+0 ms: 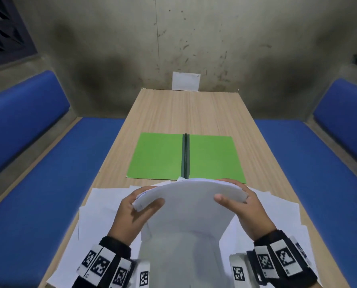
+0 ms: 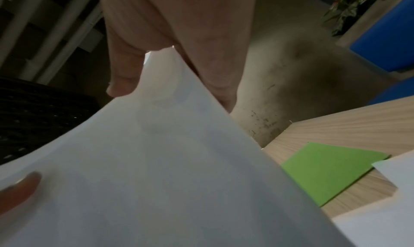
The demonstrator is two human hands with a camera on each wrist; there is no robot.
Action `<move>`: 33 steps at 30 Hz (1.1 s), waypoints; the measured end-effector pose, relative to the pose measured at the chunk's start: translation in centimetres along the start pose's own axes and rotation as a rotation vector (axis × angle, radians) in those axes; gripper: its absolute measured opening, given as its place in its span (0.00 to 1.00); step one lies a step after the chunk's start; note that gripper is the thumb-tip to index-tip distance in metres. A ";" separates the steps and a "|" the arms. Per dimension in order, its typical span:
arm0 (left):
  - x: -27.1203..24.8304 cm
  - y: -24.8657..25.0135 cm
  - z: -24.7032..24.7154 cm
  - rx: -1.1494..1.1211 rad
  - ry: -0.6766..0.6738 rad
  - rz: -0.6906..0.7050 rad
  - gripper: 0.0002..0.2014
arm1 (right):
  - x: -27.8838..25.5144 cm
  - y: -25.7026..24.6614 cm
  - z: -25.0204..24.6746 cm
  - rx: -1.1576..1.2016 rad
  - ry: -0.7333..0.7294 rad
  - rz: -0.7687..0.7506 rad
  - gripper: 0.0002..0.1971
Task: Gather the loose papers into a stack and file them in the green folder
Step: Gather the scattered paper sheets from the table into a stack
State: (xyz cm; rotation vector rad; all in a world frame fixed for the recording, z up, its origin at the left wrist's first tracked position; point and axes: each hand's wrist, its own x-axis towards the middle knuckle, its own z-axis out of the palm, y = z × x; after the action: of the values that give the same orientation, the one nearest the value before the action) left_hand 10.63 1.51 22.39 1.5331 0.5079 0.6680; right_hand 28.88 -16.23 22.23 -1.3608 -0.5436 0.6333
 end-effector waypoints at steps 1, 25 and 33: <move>0.2 0.0 0.3 -0.004 0.020 0.014 0.31 | 0.0 -0.4 0.4 0.009 0.011 -0.001 0.20; 0.5 -6.5 -0.1 0.128 0.102 -0.333 0.31 | 0.2 6.3 -0.5 -0.188 0.096 0.198 0.05; 2.0 -2.4 -6.3 0.141 0.349 -0.310 0.06 | -0.4 11.5 -3.8 -0.512 0.124 0.652 0.10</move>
State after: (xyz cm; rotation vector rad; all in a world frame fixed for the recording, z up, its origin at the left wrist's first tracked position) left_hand 7.95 7.67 20.22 1.4304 1.0524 0.6690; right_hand 30.11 -18.14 10.35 -2.0774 -0.1462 0.9650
